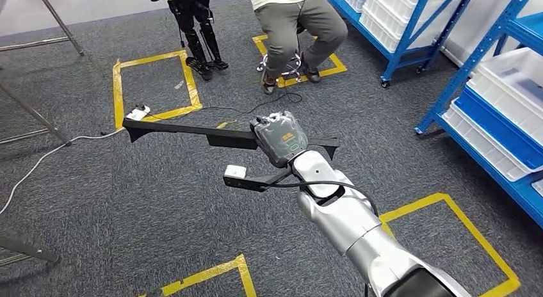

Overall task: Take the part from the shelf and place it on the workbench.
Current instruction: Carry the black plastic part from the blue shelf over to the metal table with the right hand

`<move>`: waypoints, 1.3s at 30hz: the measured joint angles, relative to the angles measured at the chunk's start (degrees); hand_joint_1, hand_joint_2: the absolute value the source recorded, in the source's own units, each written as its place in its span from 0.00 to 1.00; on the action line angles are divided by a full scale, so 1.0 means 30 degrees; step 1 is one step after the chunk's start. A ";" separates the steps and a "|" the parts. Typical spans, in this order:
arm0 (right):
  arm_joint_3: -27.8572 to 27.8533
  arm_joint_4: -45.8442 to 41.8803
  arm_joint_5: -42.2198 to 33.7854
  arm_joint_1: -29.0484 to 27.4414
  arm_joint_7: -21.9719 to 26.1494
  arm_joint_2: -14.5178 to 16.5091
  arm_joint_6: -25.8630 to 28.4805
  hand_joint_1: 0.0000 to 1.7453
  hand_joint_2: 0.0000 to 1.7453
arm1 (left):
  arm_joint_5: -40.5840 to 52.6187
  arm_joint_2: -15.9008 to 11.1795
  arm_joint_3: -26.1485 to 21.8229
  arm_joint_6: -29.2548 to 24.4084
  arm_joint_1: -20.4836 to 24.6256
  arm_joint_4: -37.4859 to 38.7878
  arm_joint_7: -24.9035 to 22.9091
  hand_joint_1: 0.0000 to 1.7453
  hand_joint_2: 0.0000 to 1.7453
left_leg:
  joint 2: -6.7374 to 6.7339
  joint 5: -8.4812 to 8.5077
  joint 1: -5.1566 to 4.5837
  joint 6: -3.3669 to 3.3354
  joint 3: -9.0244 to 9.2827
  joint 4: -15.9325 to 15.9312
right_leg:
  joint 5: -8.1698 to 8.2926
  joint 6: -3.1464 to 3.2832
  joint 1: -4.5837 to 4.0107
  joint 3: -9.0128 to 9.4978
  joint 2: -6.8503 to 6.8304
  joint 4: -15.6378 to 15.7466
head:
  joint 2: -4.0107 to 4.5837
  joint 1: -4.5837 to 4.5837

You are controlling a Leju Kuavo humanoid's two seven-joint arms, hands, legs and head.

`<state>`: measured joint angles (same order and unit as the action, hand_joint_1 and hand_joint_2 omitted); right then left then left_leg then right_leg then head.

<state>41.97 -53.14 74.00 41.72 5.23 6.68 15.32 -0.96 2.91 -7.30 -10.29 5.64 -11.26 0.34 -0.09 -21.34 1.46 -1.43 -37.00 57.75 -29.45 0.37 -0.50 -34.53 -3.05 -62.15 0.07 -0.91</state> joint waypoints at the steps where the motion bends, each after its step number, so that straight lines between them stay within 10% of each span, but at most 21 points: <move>1: 0.0016 -0.0018 0.0005 -0.0035 0.0000 -0.0037 -0.0009 1.00 1.00 | 0.0024 0.0002 0.0017 0.0049 0.0000 0.0000 0.0015 0.00 1.00 | 0.0231 0.0032 -0.0001 -0.0045 -0.0024 -0.0018 | -0.0557 0.0040 0.0104 -0.0586 0.0539 -0.1283 | 0.0000 0.0020; 4: 0.0084 -0.0033 0.0035 -0.0253 -0.0056 -0.0197 -0.0093 1.00 1.00 | 0.0140 0.0000 0.0104 0.0144 -0.0059 0.0000 0.0047 0.00 1.00 | 0.1064 0.0090 0.0056 -0.0023 -0.0118 -0.0010 | -0.1365 -0.0145 0.0321 -0.1939 0.0955 -0.3981 | 0.0000 0.0060; 8: 0.0204 -0.0141 0.0045 -0.0316 -0.0259 -0.0283 -0.0255 1.00 1.00 | 0.0328 -0.0024 0.0208 0.0208 -0.0137 0.0000 0.0029 0.00 1.00 | 0.2120 0.0207 0.0242 0.0368 -0.0193 0.0017 | 0.0501 -0.0943 0.0763 0.0113 0.1681 0.0415 | 0.0000 0.0087; 12: 0.0288 -0.0370 0.0049 -0.0379 -0.0359 -0.0281 -0.0328 1.00 1.00 | 0.0357 -0.0126 0.0339 0.0212 -0.0247 0.0009 -0.0078 0.00 1.00 | 0.2701 0.0407 0.0308 0.0947 -0.0389 -0.0127 | 0.0969 -0.0597 0.0675 0.0559 0.1783 0.1318 | 0.0000 0.0082; 15: 0.0308 -0.0583 0.0102 -0.0388 -0.0466 -0.0126 -0.0413 1.00 1.00 | 0.0315 -0.0199 0.0343 0.0206 -0.0364 0.0033 -0.0071 0.00 1.00 | 0.1455 -0.0318 0.0301 0.1076 -0.1017 0.1112 | 0.1103 -0.0100 0.0703 0.0591 0.1265 0.1384 | 0.0000 -0.0039; 19: 0.0328 -0.0689 0.0144 -0.0440 -0.0572 -0.0111 -0.0667 1.00 1.00 | 0.0297 -0.0204 0.0343 0.0181 -0.0310 0.0033 -0.0053 0.00 1.00 | 0.0100 -0.2324 0.0225 0.1003 -0.3107 0.5680 | 0.1017 0.0219 0.0206 0.0595 0.0322 0.1387 | 0.0000 -0.0130; 25: 0.0444 -0.0791 0.0135 -0.0204 -0.0588 0.0012 -0.0843 1.00 1.00 | 0.0264 -0.0317 0.0343 0.0126 -0.0234 0.0027 0.0033 0.00 1.00 | -0.1276 -0.0518 -0.0492 -0.0062 -0.0213 0.0897 | 0.0819 0.0333 -0.0372 0.0692 -0.0980 0.1390 | 0.0000 -0.0072; 28: 0.0501 -0.0867 0.0115 -0.0170 -0.0615 0.0138 -0.0969 1.00 1.00 | 0.0206 -0.0364 0.0334 0.0175 -0.0254 0.0029 0.0097 0.00 1.00 | -0.0765 -0.0380 -0.0522 -0.0204 -0.0100 0.0466 | 0.0701 0.0156 -0.0435 0.0728 -0.1370 0.1424 | 0.0000 -0.0049; 32: 0.0548 -0.0958 0.0087 -0.0096 -0.0643 0.0087 -0.1002 1.00 1.00 | 0.0189 -0.0355 0.0330 0.0201 -0.0146 0.0029 0.0113 0.00 1.00 | 0.0171 0.0055 -0.0261 -0.0417 0.0185 -0.0186 | -0.0531 0.0053 -0.0084 -0.0667 0.0737 -0.1449 | 0.0000 -0.0021; 35: 0.0586 -0.0945 0.0087 -0.0314 -0.0654 -0.0151 -0.1014 1.00 1.00 | 0.0195 -0.0326 0.0334 0.0212 -0.0123 0.0029 0.0113 0.00 1.00 | 0.1093 0.0113 -0.0181 -0.0339 0.0126 -0.0176 | -0.1034 -0.0299 0.0304 -0.2011 0.1007 -0.3815 | 0.0000 0.0018; 39: 0.0632 -0.0958 0.0091 -0.0349 -0.0659 -0.0202 -0.1018 1.00 1.00 | 0.0231 -0.0324 0.0335 0.0252 -0.0119 0.0029 0.0113 0.00 1.00 | 0.2138 0.0168 -0.0028 0.0162 -0.0020 -0.0075 | 0.0787 -0.1216 0.0880 -0.0178 0.1910 0.0427 | 0.0000 0.0049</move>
<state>43.87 -56.01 74.27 40.67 3.26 6.08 12.26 -0.26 1.93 -6.29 -9.54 5.28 -11.17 0.68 6.33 -20.84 1.37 -0.94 -37.06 57.52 -27.09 -3.27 2.14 -35.06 2.68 -60.87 0.07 -0.77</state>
